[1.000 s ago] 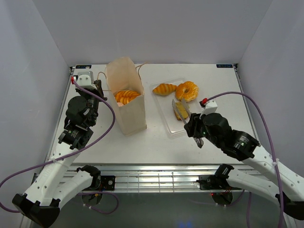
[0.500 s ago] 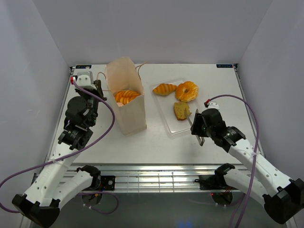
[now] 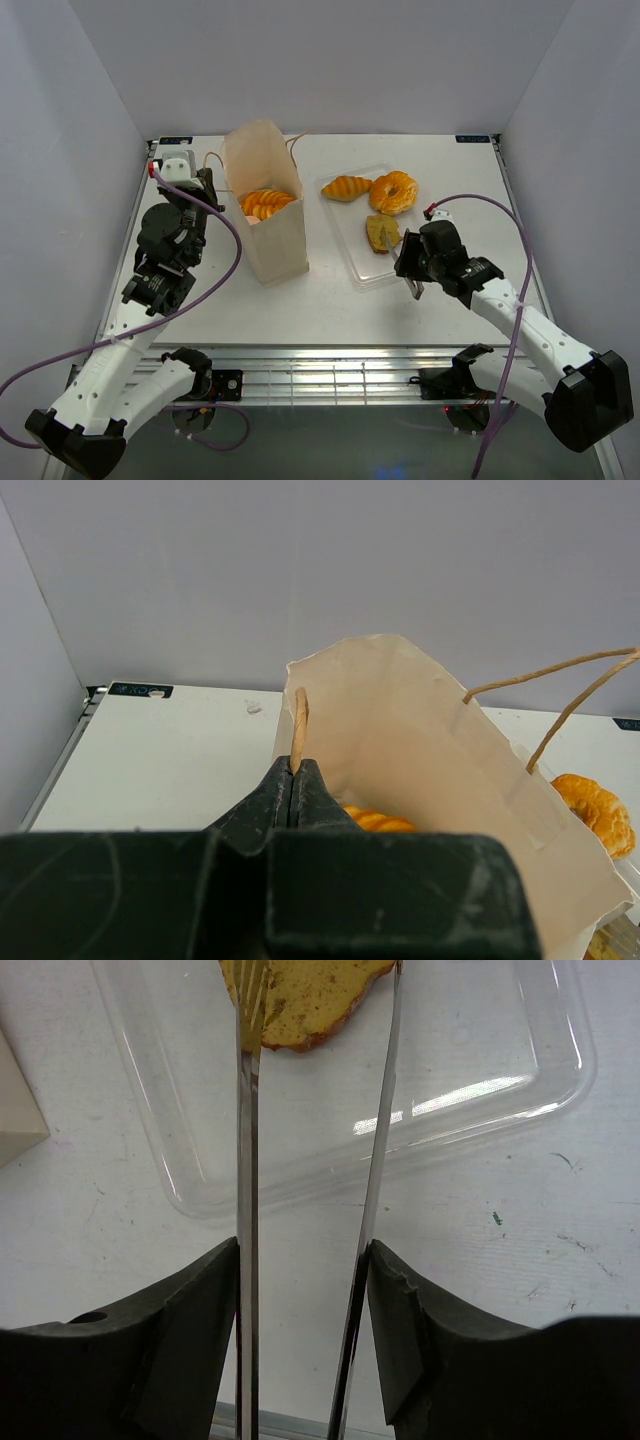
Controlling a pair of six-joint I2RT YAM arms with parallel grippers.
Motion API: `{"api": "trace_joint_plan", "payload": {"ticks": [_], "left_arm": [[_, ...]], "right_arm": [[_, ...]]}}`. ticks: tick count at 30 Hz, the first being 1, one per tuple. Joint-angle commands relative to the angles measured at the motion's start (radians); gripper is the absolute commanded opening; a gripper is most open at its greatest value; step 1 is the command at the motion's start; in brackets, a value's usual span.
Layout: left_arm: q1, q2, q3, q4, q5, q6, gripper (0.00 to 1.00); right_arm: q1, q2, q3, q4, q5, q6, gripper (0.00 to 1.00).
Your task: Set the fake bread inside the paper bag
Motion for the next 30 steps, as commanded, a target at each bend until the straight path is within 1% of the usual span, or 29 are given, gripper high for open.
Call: {"api": "trace_joint_plan", "payload": {"ticks": [1, 13, 16, 17, 19, 20, 23, 25, 26, 28, 30], "left_arm": [[-0.007, -0.018, 0.001, 0.002, 0.006, 0.006, 0.00], [-0.008, -0.015, 0.000, 0.000, 0.009, 0.006, 0.00], [-0.008, -0.015, 0.000, 0.000, 0.009, 0.006, 0.00], [-0.008, -0.015, 0.001, 0.000, 0.009, 0.006, 0.00], [-0.008, -0.013, 0.001, 0.000, 0.010, 0.006, 0.00], [-0.008, -0.015, 0.000, -0.001, 0.010, 0.006, 0.00], [-0.008, -0.016, 0.001, -0.001, 0.010, 0.006, 0.00], [-0.008, -0.018, 0.000, -0.001, 0.010, 0.006, 0.00], [-0.008, -0.016, 0.001, -0.001, 0.010, 0.006, 0.00], [-0.008, -0.016, 0.000, 0.000, 0.009, 0.006, 0.00], [-0.008, -0.016, 0.000, 0.000, 0.009, 0.006, 0.00]], "right_arm": [[-0.009, 0.017, -0.009, 0.066, -0.007, -0.001, 0.57], [-0.039, 0.081, -0.038, 0.121, -0.058, 0.011, 0.58], [-0.048, 0.079, -0.039, 0.131, -0.076, 0.010, 0.50], [-0.055, 0.078, -0.039, 0.137, -0.085, 0.011, 0.44], [-0.061, 0.069, -0.036, 0.137, -0.107, 0.008, 0.37], [-0.067, 0.058, -0.033, 0.137, -0.116, 0.008, 0.31], [-0.076, 0.035, -0.024, 0.135, -0.147, 0.011, 0.22], [-0.079, 0.023, -0.012, 0.128, -0.164, 0.010, 0.17], [-0.081, 0.012, -0.006, 0.123, -0.168, 0.008, 0.13], [-0.081, -0.002, 0.022, 0.098, -0.174, 0.007, 0.08], [-0.081, -0.020, 0.048, 0.068, -0.176, 0.001, 0.08]]}}
